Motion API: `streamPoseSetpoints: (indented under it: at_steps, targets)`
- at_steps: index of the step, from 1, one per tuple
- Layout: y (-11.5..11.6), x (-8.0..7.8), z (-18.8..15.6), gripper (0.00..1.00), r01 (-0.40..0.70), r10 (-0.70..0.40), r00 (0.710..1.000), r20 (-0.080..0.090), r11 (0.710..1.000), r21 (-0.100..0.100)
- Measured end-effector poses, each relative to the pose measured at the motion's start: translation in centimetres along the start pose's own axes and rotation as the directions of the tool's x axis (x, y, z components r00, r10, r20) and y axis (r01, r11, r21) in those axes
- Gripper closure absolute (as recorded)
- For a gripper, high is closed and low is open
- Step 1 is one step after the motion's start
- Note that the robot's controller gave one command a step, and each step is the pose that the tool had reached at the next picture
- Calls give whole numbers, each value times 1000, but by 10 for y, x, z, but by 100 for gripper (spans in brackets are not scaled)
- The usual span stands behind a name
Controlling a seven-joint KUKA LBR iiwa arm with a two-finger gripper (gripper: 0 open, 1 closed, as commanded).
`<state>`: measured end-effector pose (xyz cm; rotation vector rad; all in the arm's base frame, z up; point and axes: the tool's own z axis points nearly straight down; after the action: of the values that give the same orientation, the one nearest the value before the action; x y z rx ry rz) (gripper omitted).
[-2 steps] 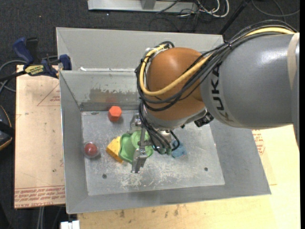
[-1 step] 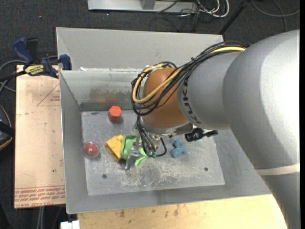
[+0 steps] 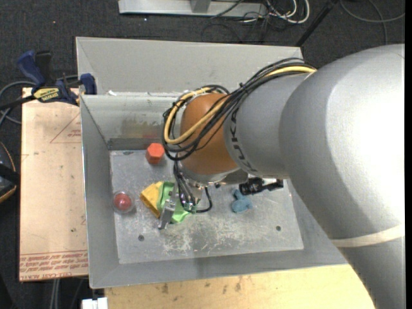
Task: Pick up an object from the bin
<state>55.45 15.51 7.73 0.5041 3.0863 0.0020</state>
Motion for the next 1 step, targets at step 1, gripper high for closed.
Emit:
streamPoseSetpoints:
  at_steps: [1]
  targets:
    - [1,-2,-2,0,0,0,1000,-8,1000,1]
